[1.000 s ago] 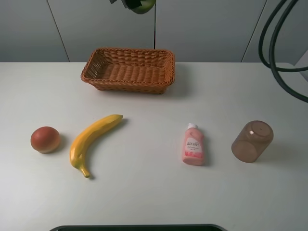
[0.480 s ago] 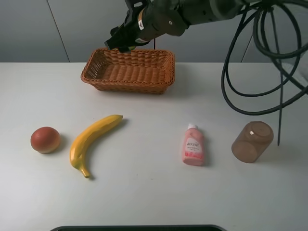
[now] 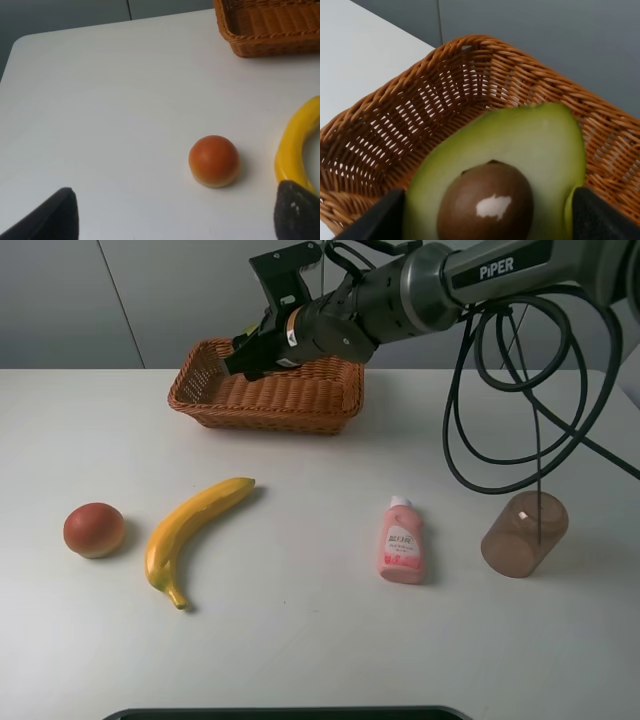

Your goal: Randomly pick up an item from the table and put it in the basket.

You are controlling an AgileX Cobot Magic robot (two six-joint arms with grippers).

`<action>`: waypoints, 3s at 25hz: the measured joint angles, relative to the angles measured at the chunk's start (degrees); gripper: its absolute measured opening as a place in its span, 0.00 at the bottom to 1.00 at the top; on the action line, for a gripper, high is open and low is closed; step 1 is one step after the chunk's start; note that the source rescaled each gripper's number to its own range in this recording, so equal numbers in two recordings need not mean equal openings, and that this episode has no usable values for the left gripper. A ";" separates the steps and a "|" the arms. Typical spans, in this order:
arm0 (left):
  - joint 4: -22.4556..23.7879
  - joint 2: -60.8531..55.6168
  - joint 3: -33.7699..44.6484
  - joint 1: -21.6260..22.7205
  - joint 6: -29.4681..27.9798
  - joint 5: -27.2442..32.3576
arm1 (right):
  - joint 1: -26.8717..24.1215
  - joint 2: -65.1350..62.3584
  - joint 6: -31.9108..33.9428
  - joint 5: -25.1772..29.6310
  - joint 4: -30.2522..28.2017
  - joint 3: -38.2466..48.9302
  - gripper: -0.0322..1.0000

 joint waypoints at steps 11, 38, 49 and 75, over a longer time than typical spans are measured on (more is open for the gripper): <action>0.00 0.00 0.00 0.00 0.00 0.00 | 0.00 0.00 0.09 -0.28 0.00 0.00 0.13; 0.00 0.00 0.00 0.00 0.00 0.00 | -0.66 -15.46 -8.90 16.97 0.72 0.00 0.79; 0.00 0.00 0.00 0.00 0.00 0.00 | -11.51 -43.25 -22.94 39.88 14.59 0.00 0.79; 0.00 0.00 0.00 0.00 -0.13 0.00 | -17.93 -103.21 -24.11 68.76 21.25 27.71 0.79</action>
